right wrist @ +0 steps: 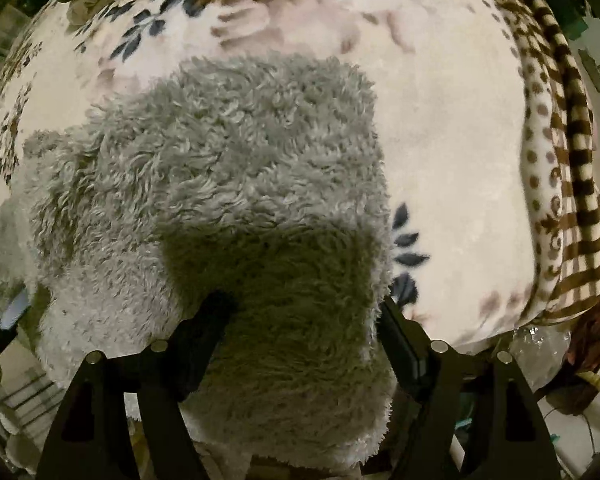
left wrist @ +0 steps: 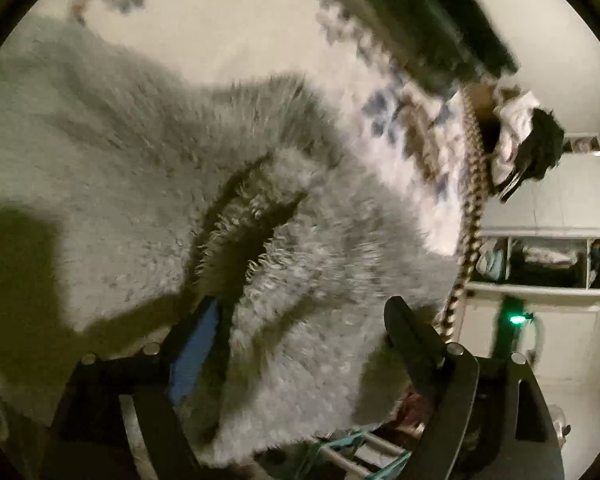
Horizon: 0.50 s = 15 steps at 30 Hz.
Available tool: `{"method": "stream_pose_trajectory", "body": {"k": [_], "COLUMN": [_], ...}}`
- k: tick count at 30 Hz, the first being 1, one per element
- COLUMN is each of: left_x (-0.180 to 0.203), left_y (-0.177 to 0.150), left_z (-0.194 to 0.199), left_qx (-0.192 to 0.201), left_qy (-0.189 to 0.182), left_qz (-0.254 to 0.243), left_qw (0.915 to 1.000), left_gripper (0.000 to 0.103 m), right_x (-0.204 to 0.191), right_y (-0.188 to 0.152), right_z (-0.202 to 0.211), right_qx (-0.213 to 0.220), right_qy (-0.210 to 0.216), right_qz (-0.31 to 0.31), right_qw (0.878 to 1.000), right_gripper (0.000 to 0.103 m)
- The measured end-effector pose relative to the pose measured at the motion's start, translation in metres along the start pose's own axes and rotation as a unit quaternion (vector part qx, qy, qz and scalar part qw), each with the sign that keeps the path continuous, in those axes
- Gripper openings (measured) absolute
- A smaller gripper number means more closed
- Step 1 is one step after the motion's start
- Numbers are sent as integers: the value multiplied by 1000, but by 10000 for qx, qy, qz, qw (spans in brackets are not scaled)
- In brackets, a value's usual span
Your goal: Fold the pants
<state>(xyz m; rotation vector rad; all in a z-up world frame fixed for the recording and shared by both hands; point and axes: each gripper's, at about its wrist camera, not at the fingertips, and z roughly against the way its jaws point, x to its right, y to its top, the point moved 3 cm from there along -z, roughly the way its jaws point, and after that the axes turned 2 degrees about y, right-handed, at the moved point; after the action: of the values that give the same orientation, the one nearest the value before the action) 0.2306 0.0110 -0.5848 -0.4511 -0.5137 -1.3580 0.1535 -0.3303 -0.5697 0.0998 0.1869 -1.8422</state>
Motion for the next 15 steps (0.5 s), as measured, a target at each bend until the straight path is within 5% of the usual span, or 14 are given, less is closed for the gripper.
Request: {"method": "stream_pose_trajectory", "body": {"k": [3, 4, 5, 12, 15], "left_x": [-12, -12, -11, -13, -21], "left_y": [1, 1, 0, -17, -12], "left_z": [-26, -26, -23, 7, -1], "left_qx": [-351, -306, -286, -217, -269], "left_qy": [246, 291, 351, 611, 921], "left_qz": [111, 84, -23, -109, 134], "left_qw": [9990, 9991, 9990, 9978, 9953], "left_gripper": [79, 57, 7, 9, 30], "right_x": [-1, -1, -1, -4, -9], "right_y": [2, 2, 3, 17, 21], "right_z": [-2, -2, -3, -1, -2], "right_qx": [-25, -35, -47, -148, -200], "right_qy": [24, 18, 13, 15, -47], "right_qz": [-24, -20, -11, 154, 203], "right_qw": [10000, 10000, 10000, 9998, 9996], "right_gripper": [78, 78, 78, 80, 87]}}
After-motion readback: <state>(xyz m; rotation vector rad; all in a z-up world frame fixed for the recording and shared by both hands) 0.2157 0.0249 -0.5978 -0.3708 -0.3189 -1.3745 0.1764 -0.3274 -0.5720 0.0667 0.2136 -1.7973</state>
